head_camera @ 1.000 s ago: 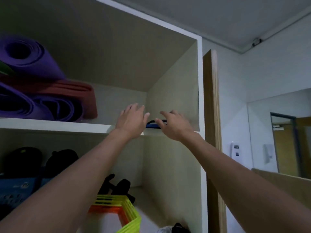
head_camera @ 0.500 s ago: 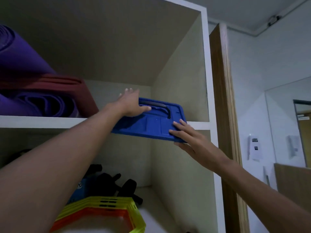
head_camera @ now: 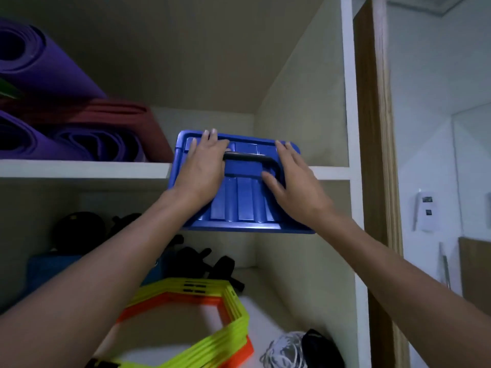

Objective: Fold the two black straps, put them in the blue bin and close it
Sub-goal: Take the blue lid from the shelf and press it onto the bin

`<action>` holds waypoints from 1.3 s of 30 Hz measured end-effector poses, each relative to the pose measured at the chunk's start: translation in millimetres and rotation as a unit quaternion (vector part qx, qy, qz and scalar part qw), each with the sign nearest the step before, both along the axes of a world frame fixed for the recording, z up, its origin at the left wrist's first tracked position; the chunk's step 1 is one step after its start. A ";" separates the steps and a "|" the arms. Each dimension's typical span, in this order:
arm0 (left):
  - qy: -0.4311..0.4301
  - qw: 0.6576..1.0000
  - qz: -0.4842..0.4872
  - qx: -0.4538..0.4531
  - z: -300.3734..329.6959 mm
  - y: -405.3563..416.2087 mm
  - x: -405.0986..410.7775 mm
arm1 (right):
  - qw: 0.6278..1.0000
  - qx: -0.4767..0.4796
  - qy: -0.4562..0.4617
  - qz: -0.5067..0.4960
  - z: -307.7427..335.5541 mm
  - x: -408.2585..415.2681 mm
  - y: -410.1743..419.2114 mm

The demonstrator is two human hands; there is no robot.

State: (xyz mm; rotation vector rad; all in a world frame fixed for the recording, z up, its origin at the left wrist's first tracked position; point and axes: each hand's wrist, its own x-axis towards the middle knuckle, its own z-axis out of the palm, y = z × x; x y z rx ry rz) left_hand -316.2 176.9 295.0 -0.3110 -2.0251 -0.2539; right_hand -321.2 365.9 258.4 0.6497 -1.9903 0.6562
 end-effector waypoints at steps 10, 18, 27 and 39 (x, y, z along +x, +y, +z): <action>-0.083 0.993 0.044 0.079 -199.3 -74.4 77.1 | 0.992 0.032 -0.105 0.059 -171.2 33.0 -97.5; -0.275 0.953 0.024 0.123 -441.5 -130.7 156.9 | 0.954 0.077 -0.283 0.061 -406.5 121.3 -143.4; -0.399 0.904 0.019 0.152 -580.6 -147.5 191.1 | 0.905 0.126 -0.404 0.032 -534.7 164.7 -158.3; -0.444 0.880 0.042 0.164 -631.8 -156.7 160.9 | 0.876 0.152 -0.456 0.025 -582.5 131.9 -169.8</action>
